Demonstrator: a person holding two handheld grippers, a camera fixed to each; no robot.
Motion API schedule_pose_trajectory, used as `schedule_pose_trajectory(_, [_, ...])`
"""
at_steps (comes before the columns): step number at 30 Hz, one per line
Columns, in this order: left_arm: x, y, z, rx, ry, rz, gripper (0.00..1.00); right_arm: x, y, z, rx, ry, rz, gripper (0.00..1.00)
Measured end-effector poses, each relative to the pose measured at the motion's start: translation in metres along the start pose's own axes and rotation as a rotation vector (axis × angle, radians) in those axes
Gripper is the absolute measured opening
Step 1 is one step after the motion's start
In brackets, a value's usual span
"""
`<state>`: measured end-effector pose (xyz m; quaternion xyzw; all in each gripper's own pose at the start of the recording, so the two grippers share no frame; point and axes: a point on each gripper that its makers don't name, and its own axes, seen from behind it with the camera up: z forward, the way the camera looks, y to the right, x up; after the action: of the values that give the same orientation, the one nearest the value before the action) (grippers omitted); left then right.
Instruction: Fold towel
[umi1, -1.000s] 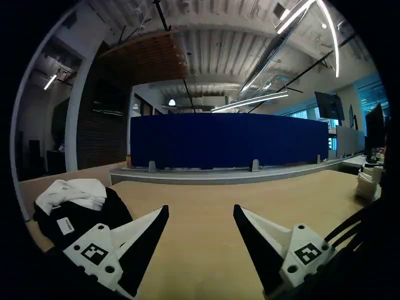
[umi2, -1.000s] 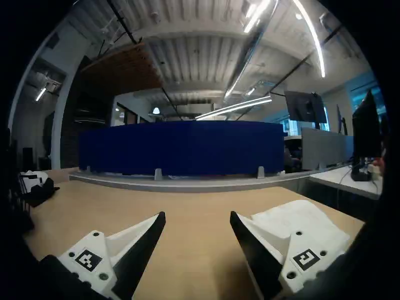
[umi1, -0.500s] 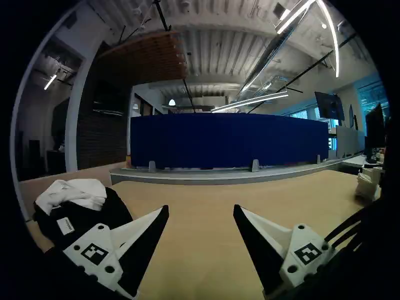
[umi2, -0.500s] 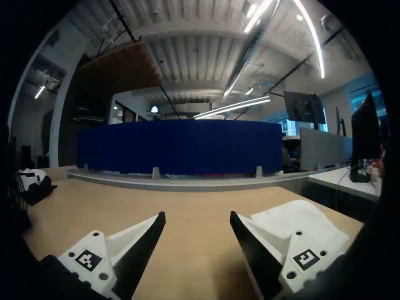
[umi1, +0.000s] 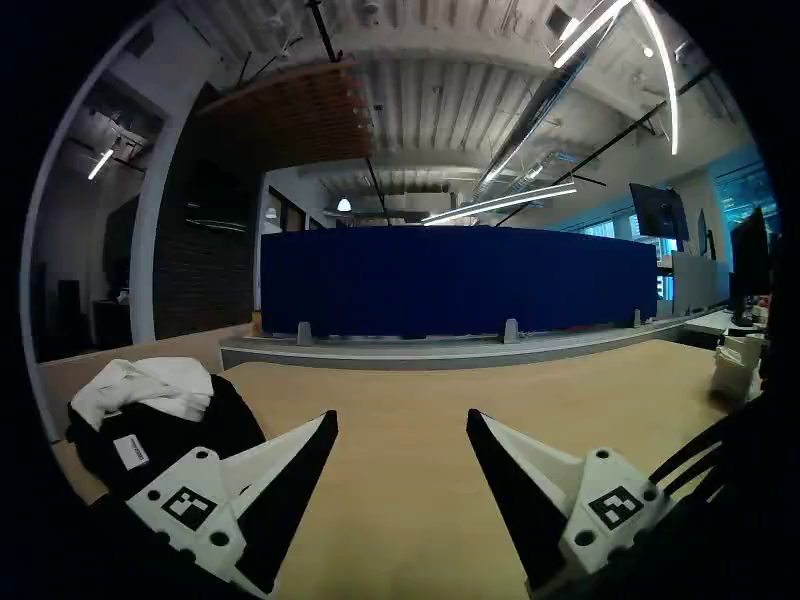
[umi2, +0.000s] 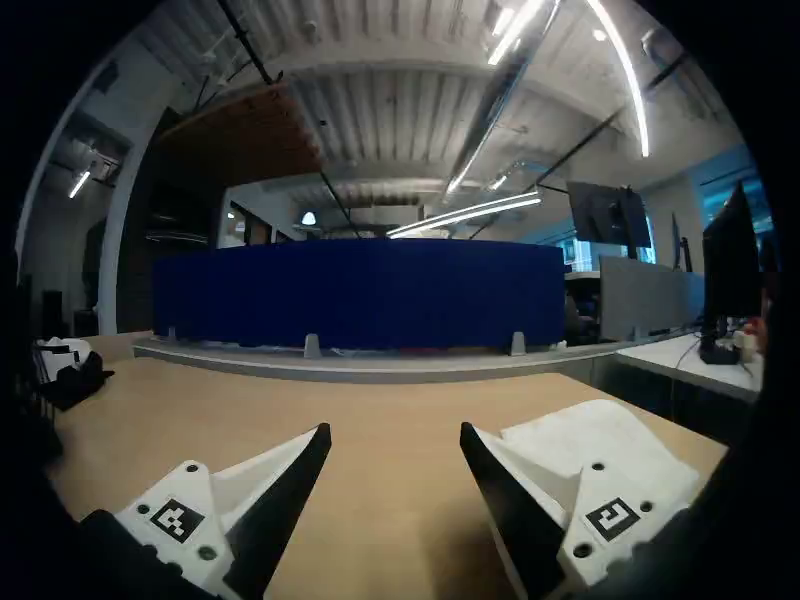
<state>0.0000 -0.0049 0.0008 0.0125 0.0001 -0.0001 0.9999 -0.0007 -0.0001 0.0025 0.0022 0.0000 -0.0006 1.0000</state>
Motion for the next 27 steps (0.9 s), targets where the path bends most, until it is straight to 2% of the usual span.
schedule_pose_trajectory(27, [-0.0004,0.0004,0.002,0.0,0.0,0.0,0.96,0.0001,0.0001,-0.0007,0.0,0.0,0.0,1.0])
